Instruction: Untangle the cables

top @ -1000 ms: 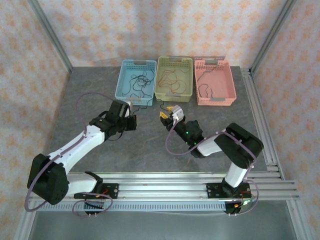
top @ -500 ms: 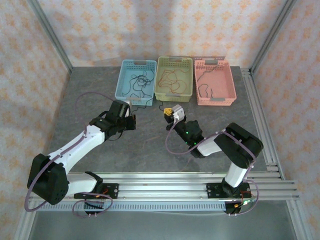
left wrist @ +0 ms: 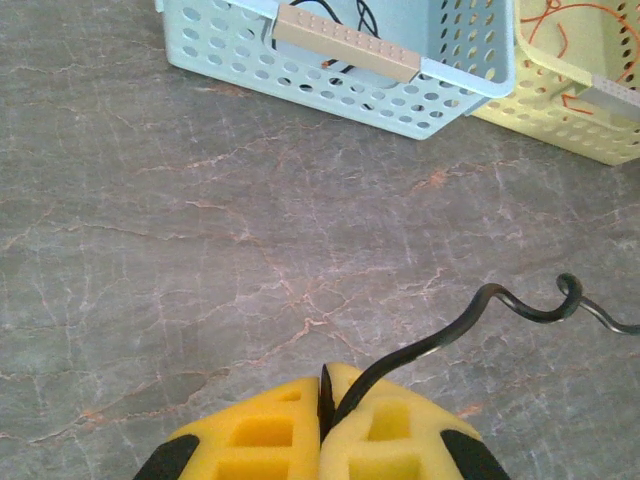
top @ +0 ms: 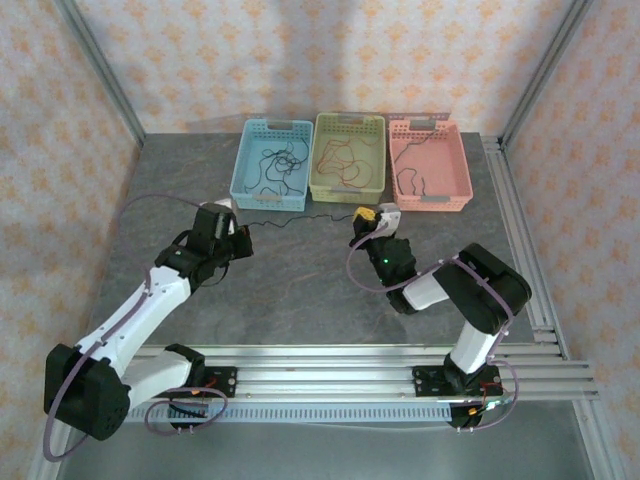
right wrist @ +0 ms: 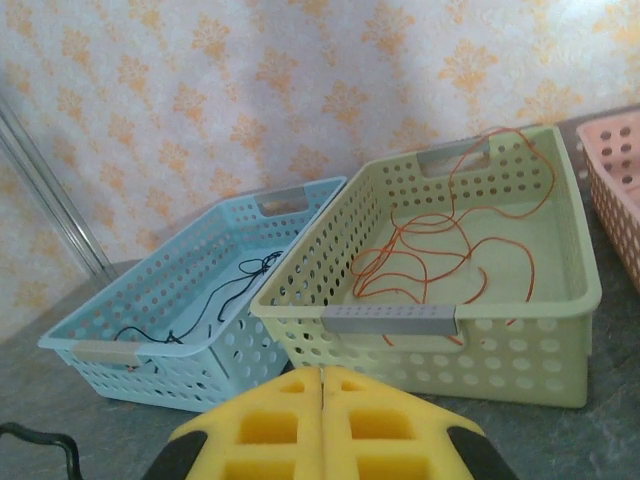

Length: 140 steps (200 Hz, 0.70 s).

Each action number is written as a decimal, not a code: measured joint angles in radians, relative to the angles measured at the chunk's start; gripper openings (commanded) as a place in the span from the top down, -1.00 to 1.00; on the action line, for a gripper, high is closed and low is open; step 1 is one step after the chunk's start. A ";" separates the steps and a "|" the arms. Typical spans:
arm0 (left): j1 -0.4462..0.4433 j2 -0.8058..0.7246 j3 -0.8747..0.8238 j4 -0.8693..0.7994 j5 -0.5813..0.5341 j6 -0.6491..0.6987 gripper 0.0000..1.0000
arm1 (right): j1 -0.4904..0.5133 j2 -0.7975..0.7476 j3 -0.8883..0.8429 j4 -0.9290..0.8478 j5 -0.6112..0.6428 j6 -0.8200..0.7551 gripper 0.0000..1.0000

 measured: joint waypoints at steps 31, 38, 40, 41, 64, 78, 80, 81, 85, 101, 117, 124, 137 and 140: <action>0.001 -0.005 -0.002 0.008 0.024 -0.003 1.00 | -0.011 0.000 0.000 0.008 -0.012 0.046 1.00; 0.004 -0.004 -0.004 0.012 0.029 -0.003 1.00 | -0.014 0.000 0.000 0.008 -0.025 0.052 0.87; 0.005 -0.004 -0.004 0.013 0.030 -0.003 1.00 | -0.015 0.000 0.001 0.008 -0.027 0.053 0.77; 0.005 -0.004 -0.005 0.013 0.030 -0.003 1.00 | -0.015 0.000 0.001 0.008 -0.029 0.053 0.71; 0.034 -0.002 -0.007 0.006 -0.005 -0.021 1.00 | -0.045 0.000 0.006 0.008 -0.044 0.064 -0.26; 0.055 -0.002 -0.007 -0.003 -0.040 -0.027 1.00 | -0.076 0.000 0.006 0.005 -0.016 0.069 -0.34; 0.057 -0.002 -0.007 -0.005 -0.044 -0.029 1.00 | -0.079 0.000 0.006 0.005 -0.011 0.070 -0.34; 0.057 -0.002 -0.007 -0.005 -0.046 -0.029 1.00 | -0.080 0.000 0.006 0.005 -0.008 0.071 -0.34; 0.058 -0.002 -0.007 -0.006 -0.057 -0.029 1.00 | -0.083 0.000 0.006 0.005 -0.001 0.072 -0.34; 0.058 -0.002 -0.007 -0.012 -0.084 -0.047 1.00 | -0.084 0.000 0.006 0.005 0.019 0.079 -0.32; 0.058 -0.002 -0.007 -0.012 -0.103 -0.064 1.00 | -0.084 0.000 0.006 0.005 0.023 0.084 -0.30; 0.058 -0.001 -0.006 -0.012 -0.113 -0.073 1.00 | -0.084 0.001 0.006 0.005 0.023 0.087 -0.29; 0.059 0.008 0.008 -0.018 -0.128 -0.085 1.00 | -0.084 0.002 0.006 0.005 0.021 0.090 -0.29; 0.059 0.013 0.015 -0.021 -0.133 -0.090 1.00 | -0.084 0.003 0.006 0.005 0.020 0.090 -0.29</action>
